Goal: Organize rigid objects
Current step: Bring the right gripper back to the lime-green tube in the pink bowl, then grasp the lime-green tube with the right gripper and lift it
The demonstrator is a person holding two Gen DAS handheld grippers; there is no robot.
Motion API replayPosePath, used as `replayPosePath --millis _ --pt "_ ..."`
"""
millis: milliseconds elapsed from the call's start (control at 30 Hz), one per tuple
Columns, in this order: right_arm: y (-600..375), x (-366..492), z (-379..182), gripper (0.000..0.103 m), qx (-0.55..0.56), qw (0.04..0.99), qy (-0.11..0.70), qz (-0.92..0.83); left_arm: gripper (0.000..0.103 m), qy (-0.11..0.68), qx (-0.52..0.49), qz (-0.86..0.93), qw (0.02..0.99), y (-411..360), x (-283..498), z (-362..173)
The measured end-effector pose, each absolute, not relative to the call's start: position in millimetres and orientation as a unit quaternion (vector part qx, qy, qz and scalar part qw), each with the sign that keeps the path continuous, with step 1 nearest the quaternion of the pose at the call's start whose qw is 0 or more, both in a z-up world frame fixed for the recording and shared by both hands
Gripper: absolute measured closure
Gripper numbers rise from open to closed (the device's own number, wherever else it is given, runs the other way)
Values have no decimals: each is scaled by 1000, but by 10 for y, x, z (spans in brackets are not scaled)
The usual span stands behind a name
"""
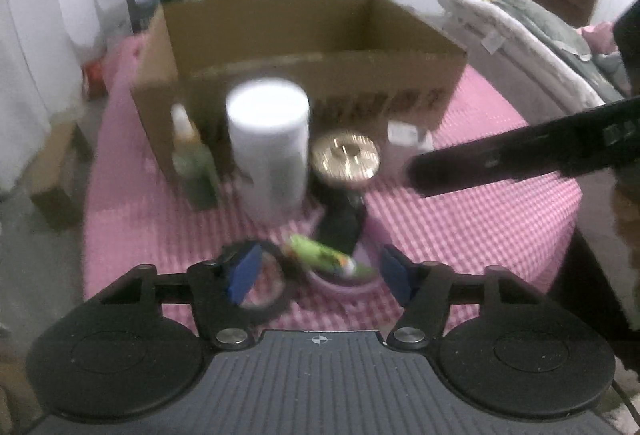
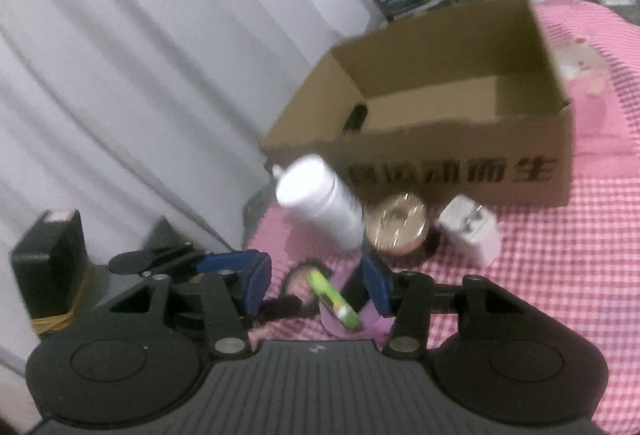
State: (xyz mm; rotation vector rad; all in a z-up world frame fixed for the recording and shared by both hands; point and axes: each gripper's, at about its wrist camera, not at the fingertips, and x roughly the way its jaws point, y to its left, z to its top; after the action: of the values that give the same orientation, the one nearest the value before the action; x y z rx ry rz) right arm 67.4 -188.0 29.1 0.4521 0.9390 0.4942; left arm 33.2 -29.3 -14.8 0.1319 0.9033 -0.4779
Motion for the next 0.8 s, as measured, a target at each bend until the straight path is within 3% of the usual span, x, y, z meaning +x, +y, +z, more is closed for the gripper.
replayPosePath --millis 233,400,800 --pt "-1498 852 4 65 168 816 483 271 56 444 57 -235 863 -313 292 -331" --pt "-1424 943 -136 73 164 806 499 274 61 454 40 -241 857 -301 355 -415" --pt "-1522 1012 -290 77 191 784 529 262 63 435 55 -251 863 -354 433 -503"
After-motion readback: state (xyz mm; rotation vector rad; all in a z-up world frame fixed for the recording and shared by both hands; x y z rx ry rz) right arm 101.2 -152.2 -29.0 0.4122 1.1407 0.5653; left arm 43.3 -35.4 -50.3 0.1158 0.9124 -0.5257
